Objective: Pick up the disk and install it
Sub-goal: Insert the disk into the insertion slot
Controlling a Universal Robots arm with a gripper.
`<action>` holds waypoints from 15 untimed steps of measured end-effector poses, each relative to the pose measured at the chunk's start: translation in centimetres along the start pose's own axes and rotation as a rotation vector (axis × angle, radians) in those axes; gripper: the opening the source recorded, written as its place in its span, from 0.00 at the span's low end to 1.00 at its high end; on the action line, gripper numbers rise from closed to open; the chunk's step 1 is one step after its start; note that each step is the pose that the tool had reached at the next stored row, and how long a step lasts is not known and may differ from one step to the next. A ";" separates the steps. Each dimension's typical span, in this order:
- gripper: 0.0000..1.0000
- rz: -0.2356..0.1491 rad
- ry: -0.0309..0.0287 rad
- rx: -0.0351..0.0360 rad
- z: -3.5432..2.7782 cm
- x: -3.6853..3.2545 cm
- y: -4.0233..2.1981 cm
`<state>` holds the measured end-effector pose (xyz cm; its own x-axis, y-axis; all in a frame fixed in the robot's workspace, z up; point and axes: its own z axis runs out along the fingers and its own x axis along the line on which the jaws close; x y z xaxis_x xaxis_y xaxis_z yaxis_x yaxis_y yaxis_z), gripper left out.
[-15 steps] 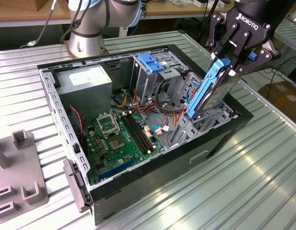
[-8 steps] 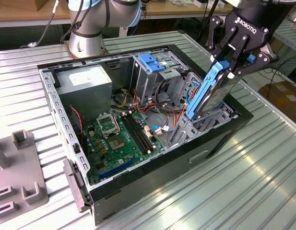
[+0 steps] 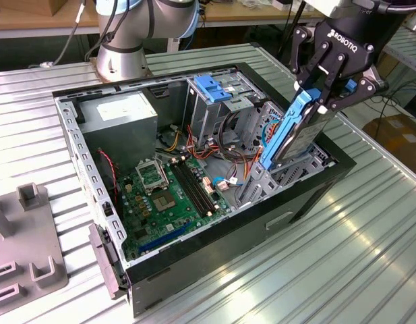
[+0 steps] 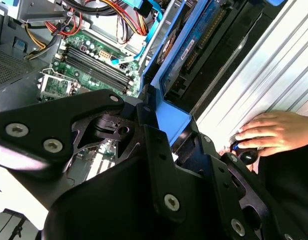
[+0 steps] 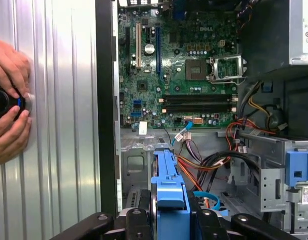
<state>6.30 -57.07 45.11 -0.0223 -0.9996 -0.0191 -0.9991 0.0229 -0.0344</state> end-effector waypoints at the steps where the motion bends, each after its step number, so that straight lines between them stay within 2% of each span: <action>1: 0.37 0.000 0.0000 0.0000 0.07 0.00 0.00; 9: 0.37 0.000 0.0001 0.0000 0.91 0.01 -0.02; 15: 0.37 0.000 0.0000 0.0000 1.00 0.02 -0.02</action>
<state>6.36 -57.07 44.12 -0.0222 -0.9996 -0.0191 -0.9991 0.0229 -0.0344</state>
